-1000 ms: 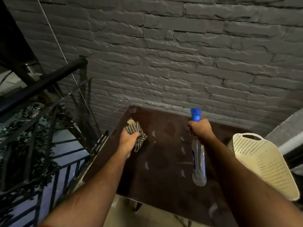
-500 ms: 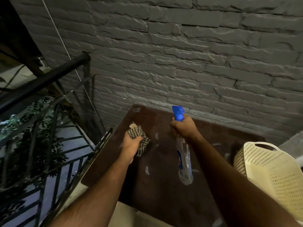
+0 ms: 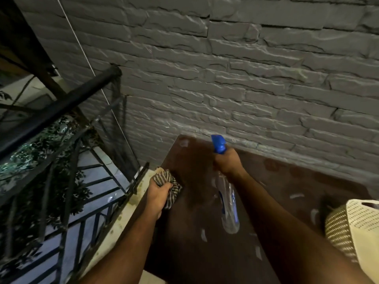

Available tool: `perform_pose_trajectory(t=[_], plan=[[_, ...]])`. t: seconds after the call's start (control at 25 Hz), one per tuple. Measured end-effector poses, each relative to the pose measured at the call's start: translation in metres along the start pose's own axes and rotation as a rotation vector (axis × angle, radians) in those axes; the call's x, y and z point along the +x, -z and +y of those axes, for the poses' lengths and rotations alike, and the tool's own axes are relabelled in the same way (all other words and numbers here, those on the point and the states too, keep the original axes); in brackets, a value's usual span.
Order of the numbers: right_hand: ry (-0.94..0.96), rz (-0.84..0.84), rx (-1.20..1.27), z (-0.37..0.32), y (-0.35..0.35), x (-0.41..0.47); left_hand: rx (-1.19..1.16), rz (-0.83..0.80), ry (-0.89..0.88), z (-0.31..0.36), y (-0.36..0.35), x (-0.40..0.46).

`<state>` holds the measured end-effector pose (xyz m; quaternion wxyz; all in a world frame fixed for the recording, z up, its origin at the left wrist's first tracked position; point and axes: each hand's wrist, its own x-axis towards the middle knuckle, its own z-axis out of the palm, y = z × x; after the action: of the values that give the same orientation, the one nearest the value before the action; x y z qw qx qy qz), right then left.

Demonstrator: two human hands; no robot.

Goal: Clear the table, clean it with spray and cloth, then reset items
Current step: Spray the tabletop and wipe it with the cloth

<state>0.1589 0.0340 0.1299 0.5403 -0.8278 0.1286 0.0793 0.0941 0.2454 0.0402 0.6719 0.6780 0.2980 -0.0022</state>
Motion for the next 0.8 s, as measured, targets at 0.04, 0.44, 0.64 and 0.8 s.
perform_pose_trajectory(t=[0.04, 0.44, 0.64, 0.8], plan=[[-0.009, 0.020, 0.008, -0.003, -0.003, 0.005, 0.002, -0.017, 0.007, 0.003, 0.002, 0.013], [-0.133, 0.026, 0.016, -0.007, -0.035, 0.060, -0.052, -0.188, -0.041, 0.027, -0.030, 0.147], [-0.130, 0.007, 0.122, 0.008, -0.048, 0.089, 0.322, -0.110, -0.232, 0.031, -0.076, 0.220], [-0.100, -0.018, 0.148, 0.006, -0.056, 0.118, 0.596, -0.179, -0.433, 0.040, -0.116, 0.255]])
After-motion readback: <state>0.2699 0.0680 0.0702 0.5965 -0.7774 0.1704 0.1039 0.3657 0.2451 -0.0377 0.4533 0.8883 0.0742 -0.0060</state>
